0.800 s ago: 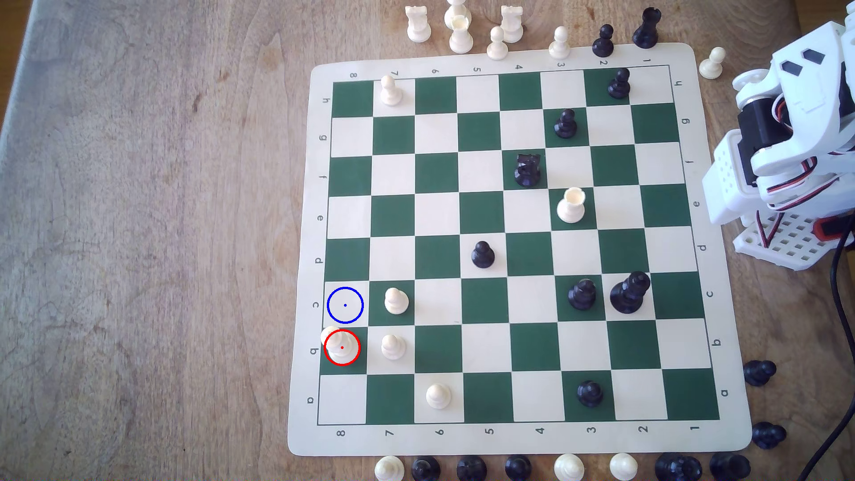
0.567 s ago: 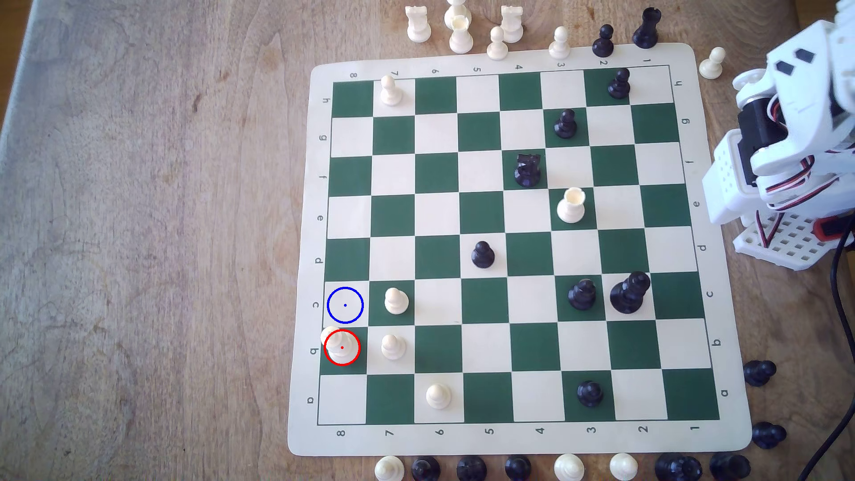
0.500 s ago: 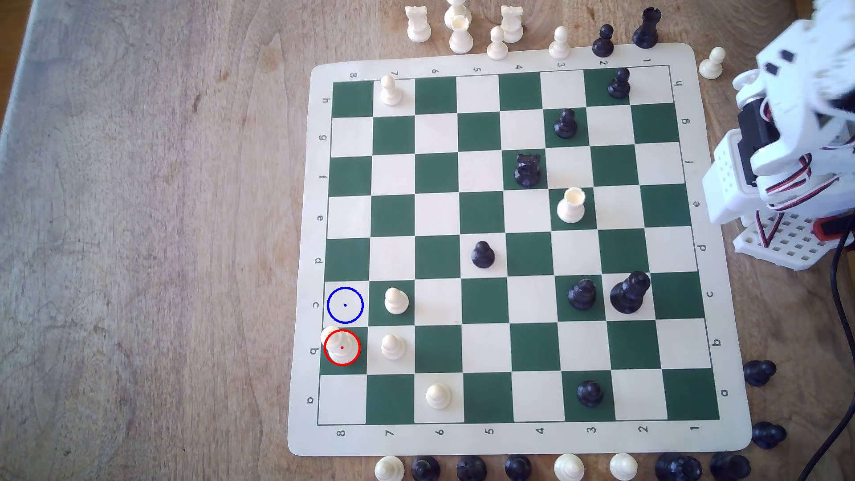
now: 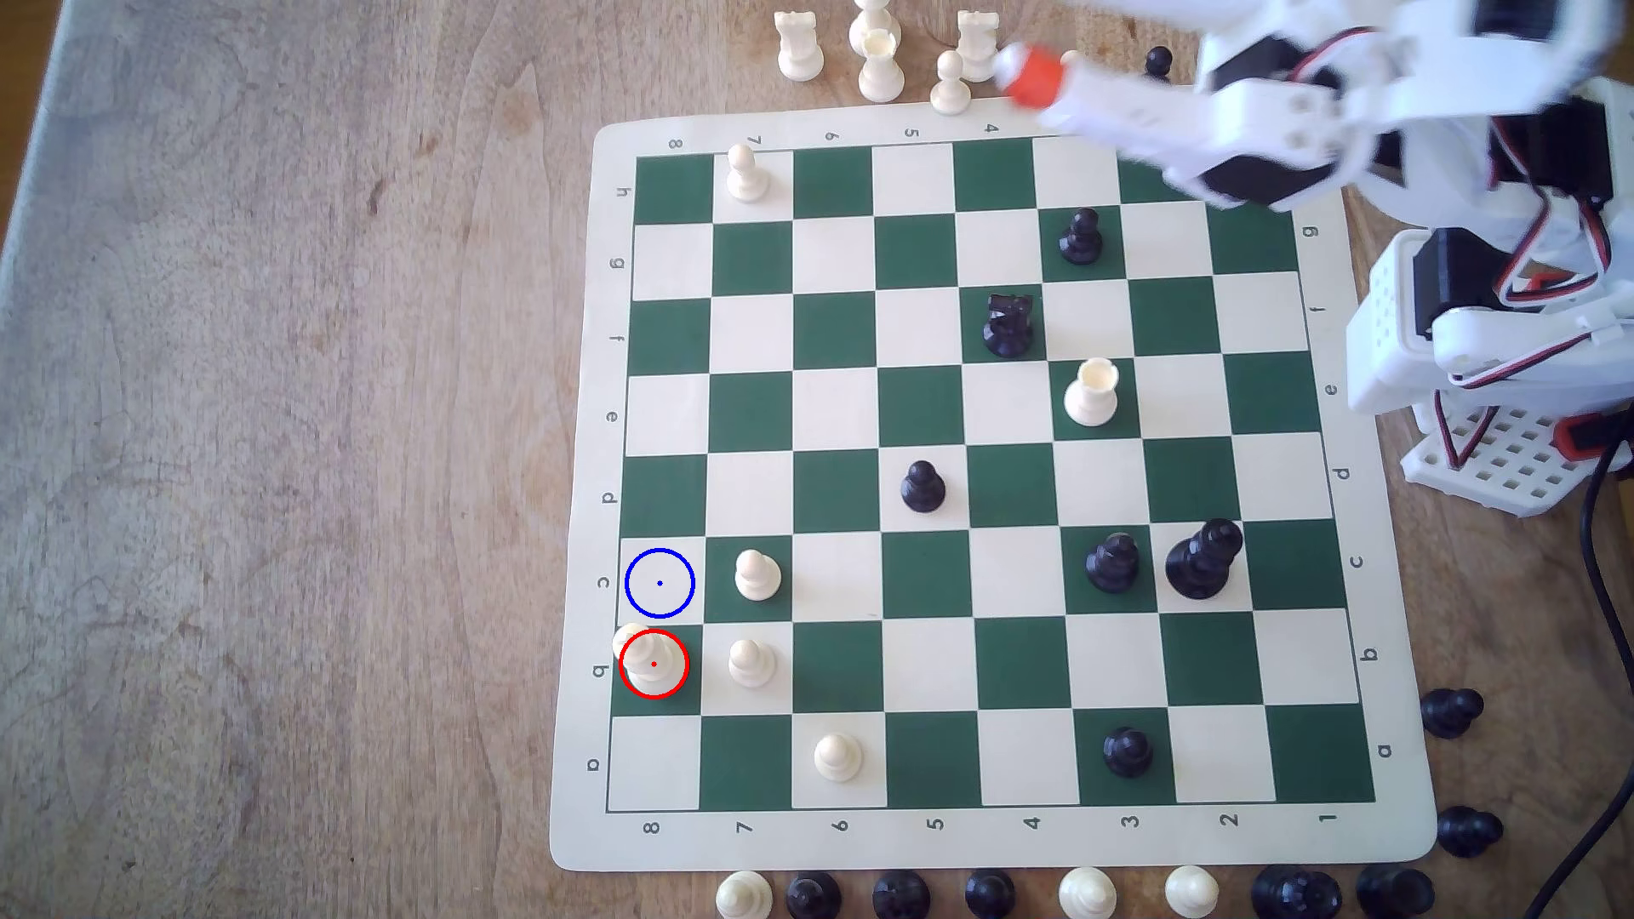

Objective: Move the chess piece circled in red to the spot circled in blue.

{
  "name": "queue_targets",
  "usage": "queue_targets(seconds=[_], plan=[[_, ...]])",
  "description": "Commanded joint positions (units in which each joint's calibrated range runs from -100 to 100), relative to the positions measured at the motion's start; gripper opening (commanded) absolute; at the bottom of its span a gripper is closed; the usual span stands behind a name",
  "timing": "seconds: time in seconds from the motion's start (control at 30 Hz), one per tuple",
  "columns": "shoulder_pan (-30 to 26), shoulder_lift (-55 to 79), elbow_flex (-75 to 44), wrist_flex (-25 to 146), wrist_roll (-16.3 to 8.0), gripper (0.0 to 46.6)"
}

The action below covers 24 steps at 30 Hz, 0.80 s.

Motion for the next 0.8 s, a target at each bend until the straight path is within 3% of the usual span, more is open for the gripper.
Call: queue_targets(seconds=[0.0,0.27,0.33,0.37,0.4,0.43,0.6,0.77], plan=[[-4.82,19.52,-20.49,14.94,-0.20,12.8],[-7.87,35.65,-34.45,23.13,-0.24,13.2],[-9.75,43.21,-42.07,26.74,-2.05,13.3],[-10.22,44.91,-43.70,27.06,-5.27,13.3],[-10.61,46.18,-44.88,27.23,-10.79,13.3],[-10.92,47.11,-45.96,27.80,-14.80,14.1],[-13.19,53.22,-55.12,34.68,-13.77,23.0],[-13.97,59.08,-65.09,38.94,-12.41,23.2]])
